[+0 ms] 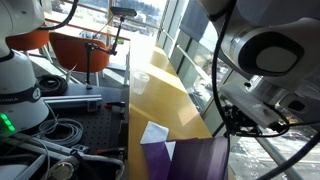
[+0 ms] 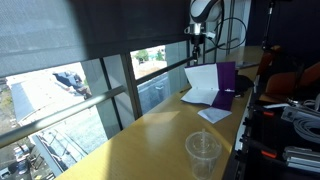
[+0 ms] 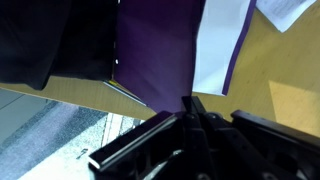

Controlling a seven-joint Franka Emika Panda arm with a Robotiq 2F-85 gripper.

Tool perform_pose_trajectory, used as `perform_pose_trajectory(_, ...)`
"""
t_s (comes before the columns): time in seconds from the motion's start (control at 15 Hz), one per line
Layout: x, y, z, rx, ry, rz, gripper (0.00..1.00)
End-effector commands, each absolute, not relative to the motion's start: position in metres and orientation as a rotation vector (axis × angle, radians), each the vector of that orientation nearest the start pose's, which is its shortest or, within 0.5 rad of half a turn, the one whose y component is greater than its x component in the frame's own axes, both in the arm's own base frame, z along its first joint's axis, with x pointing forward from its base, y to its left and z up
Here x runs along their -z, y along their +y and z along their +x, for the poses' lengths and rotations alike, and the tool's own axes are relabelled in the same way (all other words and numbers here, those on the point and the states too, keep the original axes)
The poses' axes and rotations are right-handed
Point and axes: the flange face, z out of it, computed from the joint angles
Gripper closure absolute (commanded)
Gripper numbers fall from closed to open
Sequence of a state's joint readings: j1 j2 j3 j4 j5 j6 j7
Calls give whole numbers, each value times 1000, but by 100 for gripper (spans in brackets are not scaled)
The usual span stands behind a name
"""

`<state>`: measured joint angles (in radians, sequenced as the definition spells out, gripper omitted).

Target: Close the folder

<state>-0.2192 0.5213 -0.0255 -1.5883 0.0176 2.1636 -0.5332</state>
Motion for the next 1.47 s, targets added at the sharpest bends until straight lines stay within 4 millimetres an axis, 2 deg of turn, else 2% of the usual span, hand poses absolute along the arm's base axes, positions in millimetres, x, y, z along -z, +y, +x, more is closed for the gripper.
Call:
perform_pose_trajectory(0.0,-342,-129,665,92,-481,-3109,100)
perform_pose_trajectory(0.4,-344,-76,673,118,-543,-3074,100)
perform_pose_trajectory(0.87,-332,-62,671,98,-560,-3072,100)
perform_pose_trajectory(0.93,-333,-60,671,112,-552,-3073,74)
perform_pose_trajectory(1.0,-335,-59,672,119,-546,-3068,73)
perform_pose_trajectory(1.07,-338,-57,673,129,-536,-3063,68)
perform_pose_trajectory(1.4,-350,-51,674,173,-517,-3043,32)
